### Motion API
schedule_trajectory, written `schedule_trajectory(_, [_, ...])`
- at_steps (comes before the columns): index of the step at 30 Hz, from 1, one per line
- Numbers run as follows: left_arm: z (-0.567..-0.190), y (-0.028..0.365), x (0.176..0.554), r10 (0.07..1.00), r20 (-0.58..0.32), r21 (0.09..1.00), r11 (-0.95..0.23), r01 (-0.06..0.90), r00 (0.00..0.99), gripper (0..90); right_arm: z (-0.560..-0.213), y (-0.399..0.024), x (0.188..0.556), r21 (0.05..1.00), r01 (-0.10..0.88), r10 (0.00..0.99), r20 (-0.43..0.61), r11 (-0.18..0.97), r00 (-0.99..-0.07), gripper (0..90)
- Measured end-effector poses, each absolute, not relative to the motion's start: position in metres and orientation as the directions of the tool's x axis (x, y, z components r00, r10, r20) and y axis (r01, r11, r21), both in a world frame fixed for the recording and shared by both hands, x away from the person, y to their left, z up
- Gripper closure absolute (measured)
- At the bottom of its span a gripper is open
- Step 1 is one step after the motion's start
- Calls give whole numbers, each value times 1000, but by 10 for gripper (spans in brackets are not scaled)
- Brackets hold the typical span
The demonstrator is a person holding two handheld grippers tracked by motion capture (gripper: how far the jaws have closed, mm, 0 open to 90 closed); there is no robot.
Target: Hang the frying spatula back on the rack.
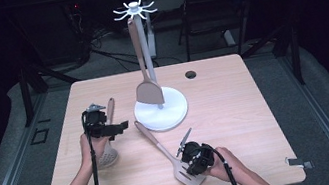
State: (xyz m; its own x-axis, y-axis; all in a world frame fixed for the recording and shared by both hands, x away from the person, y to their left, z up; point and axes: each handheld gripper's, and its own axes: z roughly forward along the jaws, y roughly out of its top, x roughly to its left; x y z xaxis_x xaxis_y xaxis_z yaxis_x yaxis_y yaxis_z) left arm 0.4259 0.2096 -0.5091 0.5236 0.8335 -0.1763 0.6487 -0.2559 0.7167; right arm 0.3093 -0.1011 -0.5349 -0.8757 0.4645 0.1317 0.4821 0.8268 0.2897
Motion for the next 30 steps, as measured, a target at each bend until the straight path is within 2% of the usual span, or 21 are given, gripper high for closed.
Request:
schedule_trajectory(6, [-513,202,421,817,-201,705,-262,659,540,26,-544,-99,311,255,477,460,128,841,-879,892])
schedule_trajectory(10, [-516,196,419,802,-231,699,-258,667,551,58,-546,-100,312,264,481,460,141,836,-877,900])
schedule_trajectory(21, [-528,172,416,776,-214,662,-331,672,593,94,-547,-99,314,262,479,450,164,838,-878,900])
schedule_trajectory(30, [-535,161,420,761,-213,646,-361,673,613,158,-547,-100,316,258,479,448,172,839,-878,900])
